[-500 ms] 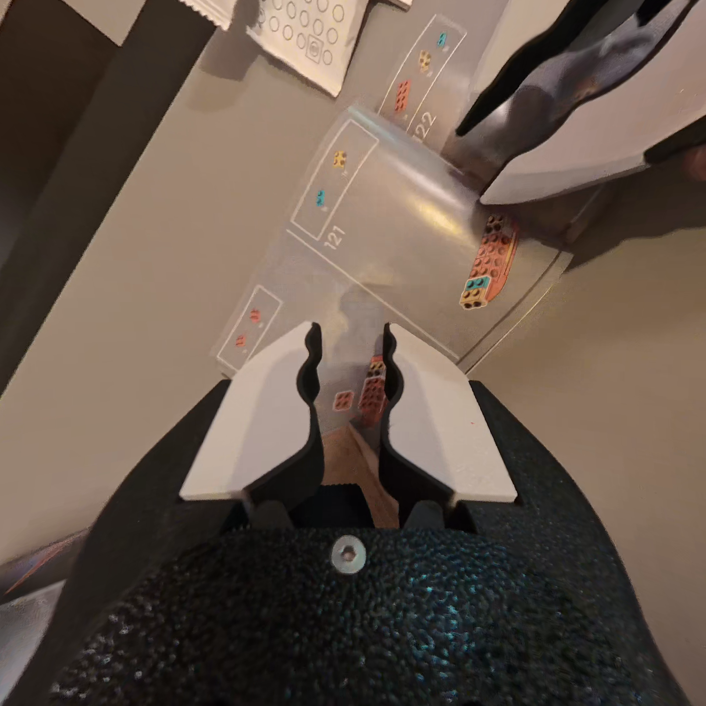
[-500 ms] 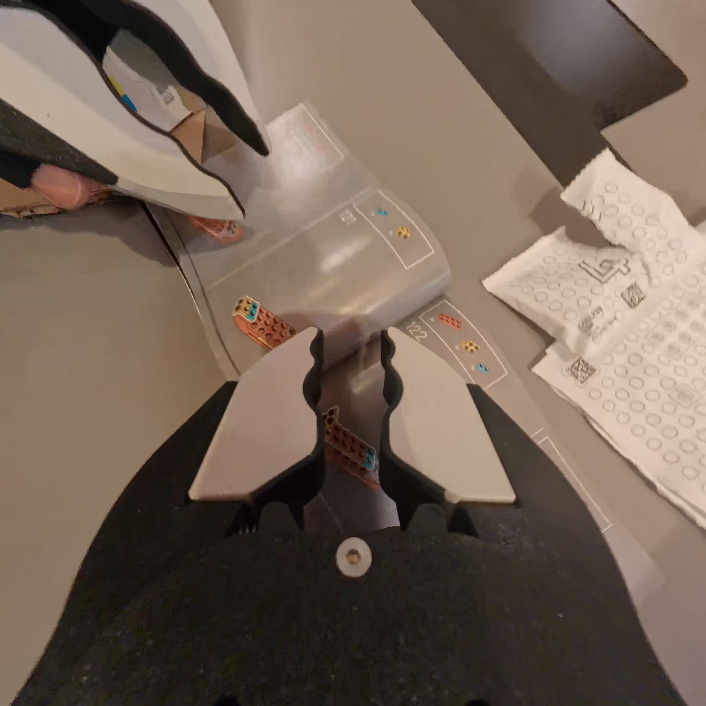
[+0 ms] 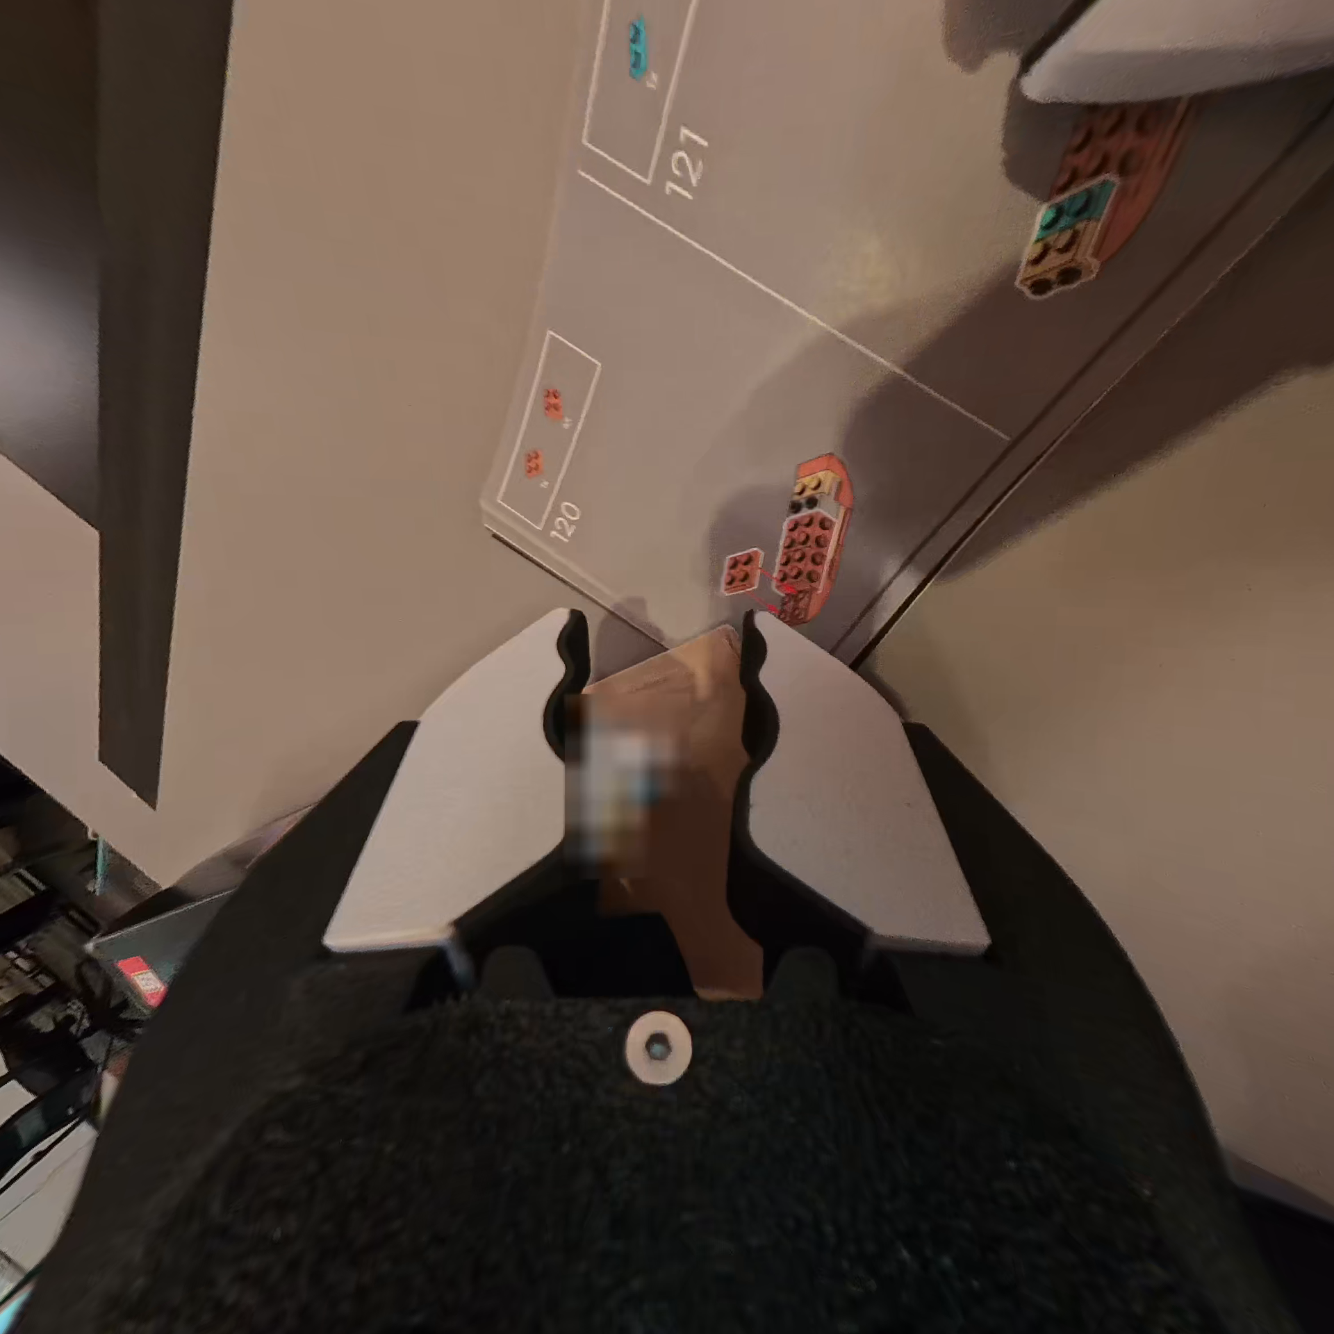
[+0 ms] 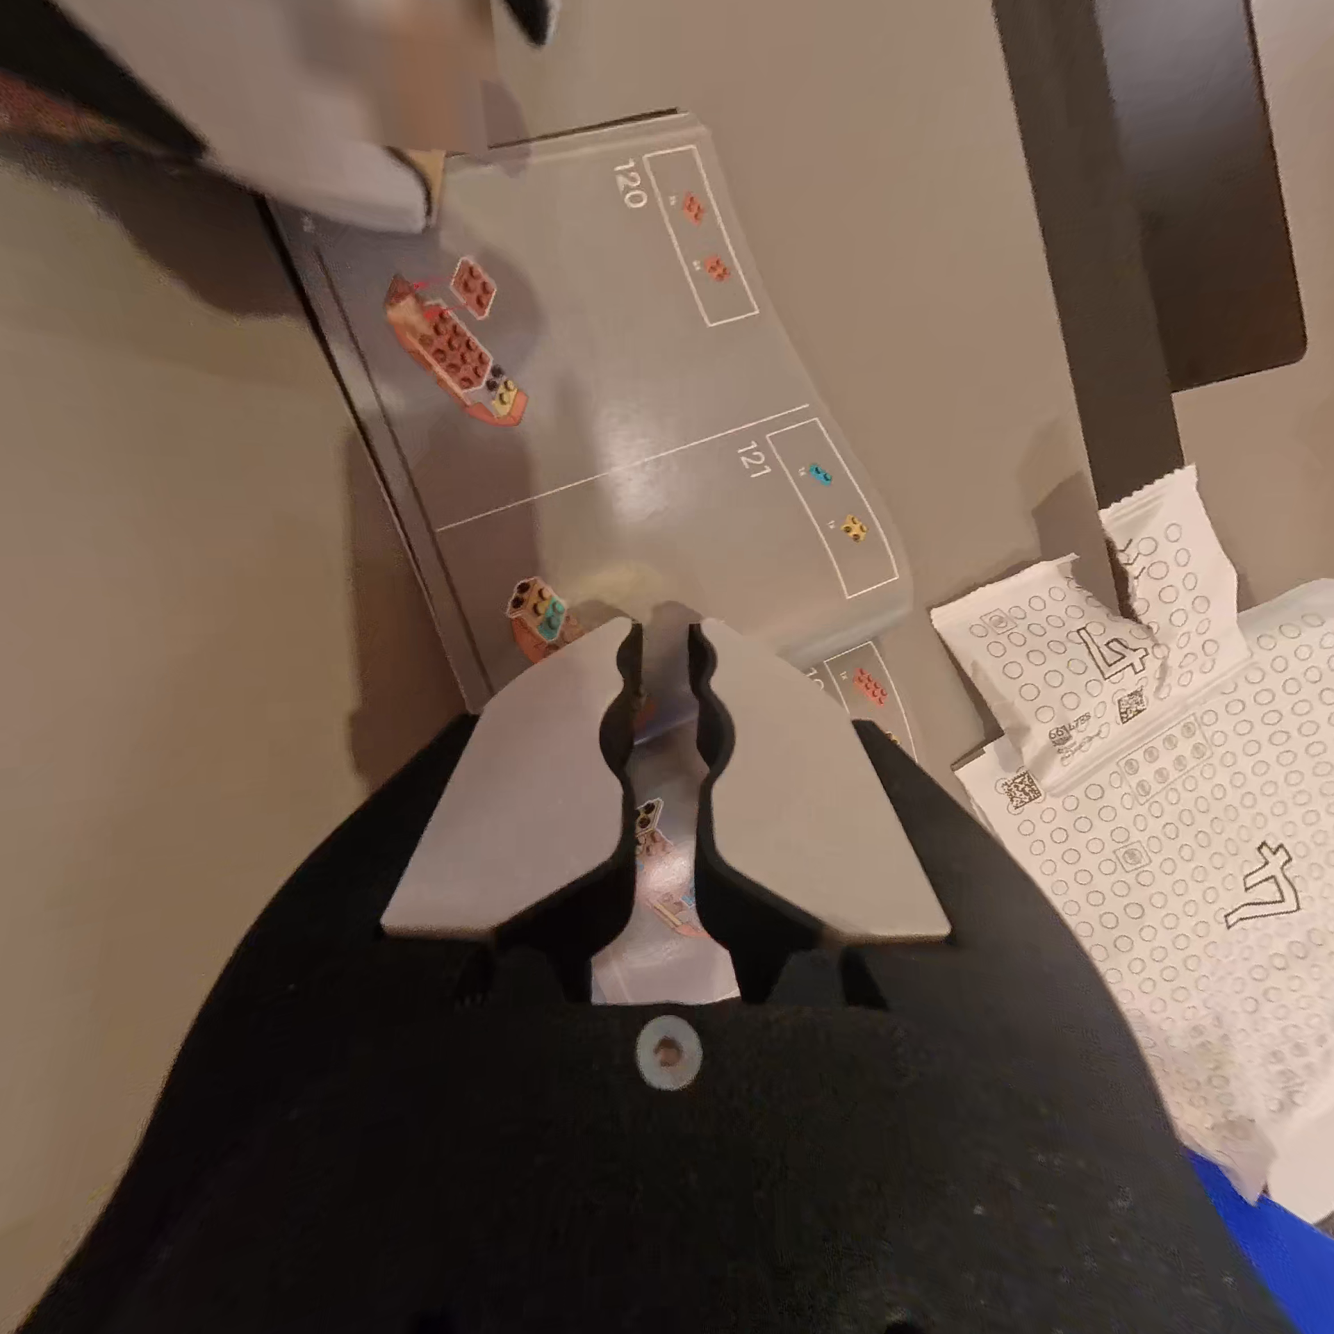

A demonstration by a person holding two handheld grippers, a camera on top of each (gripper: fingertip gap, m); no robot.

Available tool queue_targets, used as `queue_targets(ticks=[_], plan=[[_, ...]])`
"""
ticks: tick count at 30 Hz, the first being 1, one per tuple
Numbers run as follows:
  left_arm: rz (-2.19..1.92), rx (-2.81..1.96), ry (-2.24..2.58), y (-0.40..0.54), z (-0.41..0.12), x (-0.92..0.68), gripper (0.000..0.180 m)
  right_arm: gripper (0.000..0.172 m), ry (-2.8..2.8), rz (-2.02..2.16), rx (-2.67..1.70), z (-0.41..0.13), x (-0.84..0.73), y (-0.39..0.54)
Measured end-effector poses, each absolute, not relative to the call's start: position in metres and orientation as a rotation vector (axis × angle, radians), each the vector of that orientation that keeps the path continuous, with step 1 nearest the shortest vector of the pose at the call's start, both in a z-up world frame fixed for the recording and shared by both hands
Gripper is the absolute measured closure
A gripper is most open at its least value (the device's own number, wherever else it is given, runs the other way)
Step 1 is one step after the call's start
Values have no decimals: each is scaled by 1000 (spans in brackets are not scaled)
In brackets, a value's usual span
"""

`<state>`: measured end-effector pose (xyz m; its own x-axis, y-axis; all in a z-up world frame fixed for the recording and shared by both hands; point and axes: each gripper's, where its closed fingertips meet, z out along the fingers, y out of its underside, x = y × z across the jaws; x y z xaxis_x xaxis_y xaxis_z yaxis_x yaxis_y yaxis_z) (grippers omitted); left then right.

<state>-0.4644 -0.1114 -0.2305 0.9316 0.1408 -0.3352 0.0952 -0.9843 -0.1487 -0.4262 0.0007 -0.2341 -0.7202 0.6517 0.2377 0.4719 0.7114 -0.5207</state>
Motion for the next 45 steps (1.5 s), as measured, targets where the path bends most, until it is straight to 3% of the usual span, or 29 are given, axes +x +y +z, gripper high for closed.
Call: queue_targets(ticks=[45], plan=[[450,-2733,-187,-65,-234,-473,146,139,-2657,564,-659,-250,-380,-19]])
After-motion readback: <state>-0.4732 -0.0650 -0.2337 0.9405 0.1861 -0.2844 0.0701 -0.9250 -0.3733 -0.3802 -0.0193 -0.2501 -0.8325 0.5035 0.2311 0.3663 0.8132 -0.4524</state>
